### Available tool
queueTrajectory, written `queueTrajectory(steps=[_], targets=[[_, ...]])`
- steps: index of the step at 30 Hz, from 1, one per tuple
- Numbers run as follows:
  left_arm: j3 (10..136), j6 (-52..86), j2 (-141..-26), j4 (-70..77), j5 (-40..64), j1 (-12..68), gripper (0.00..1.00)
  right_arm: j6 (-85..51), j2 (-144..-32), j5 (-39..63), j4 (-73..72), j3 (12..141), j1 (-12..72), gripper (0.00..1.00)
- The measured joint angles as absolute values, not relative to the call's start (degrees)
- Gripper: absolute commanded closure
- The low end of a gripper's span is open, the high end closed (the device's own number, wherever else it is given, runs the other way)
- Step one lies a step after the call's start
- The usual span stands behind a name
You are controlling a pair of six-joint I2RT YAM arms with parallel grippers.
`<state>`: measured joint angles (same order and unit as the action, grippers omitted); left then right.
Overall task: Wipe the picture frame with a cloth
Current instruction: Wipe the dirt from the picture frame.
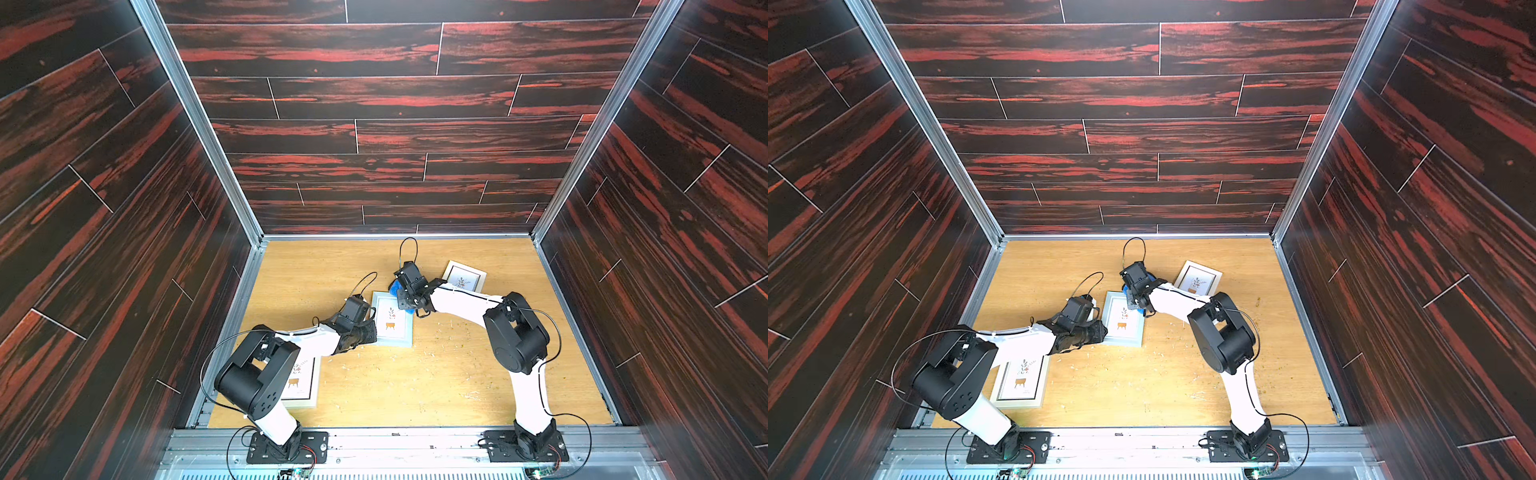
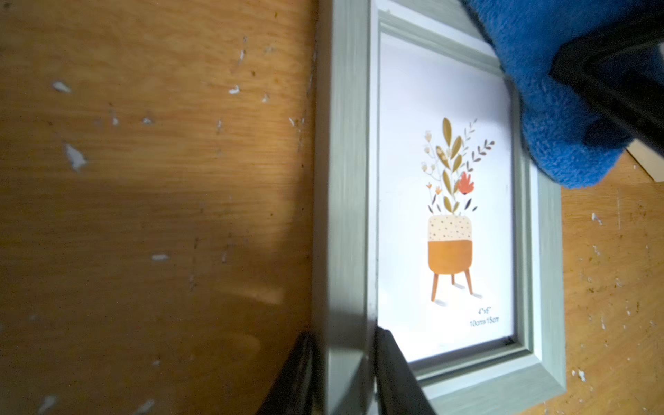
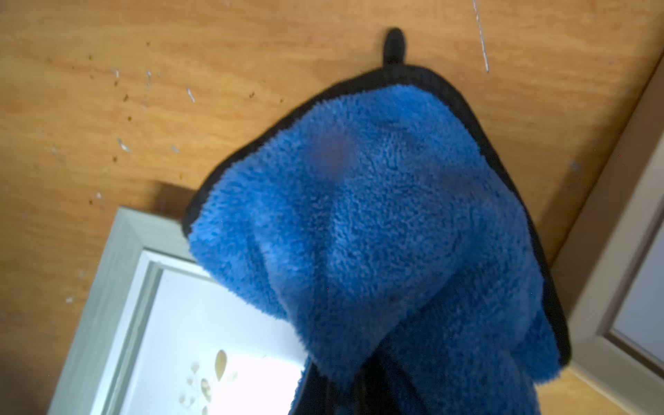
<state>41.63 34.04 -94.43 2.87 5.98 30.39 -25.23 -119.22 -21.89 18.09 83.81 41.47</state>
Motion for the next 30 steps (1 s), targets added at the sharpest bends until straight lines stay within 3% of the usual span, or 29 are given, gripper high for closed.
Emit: queueTrajectory(steps=[7,18,26,30], targets=[[41.5,34.3,-94.4,3.0,5.5,30.9,0.7,-27.6,-108.2,-20.0,17.8,68.9,49.3,1.0],[40.4,34.6,-93.8,4.5,4.8,31.2,0.7,-26.6,-120.9,-21.8,20.9,86.7,42.4,1.0],[40.4,34.8,-93.9,4.7,4.5,31.4,0.7,-28.3,-110.9,-18.7,18.6,72.2,49.0,1.0],[40.5,34.7,-94.0,4.5,4.5,31.4,0.7,-28.9,-111.2,-17.4,19.6,72.4,49.7,1.0]])
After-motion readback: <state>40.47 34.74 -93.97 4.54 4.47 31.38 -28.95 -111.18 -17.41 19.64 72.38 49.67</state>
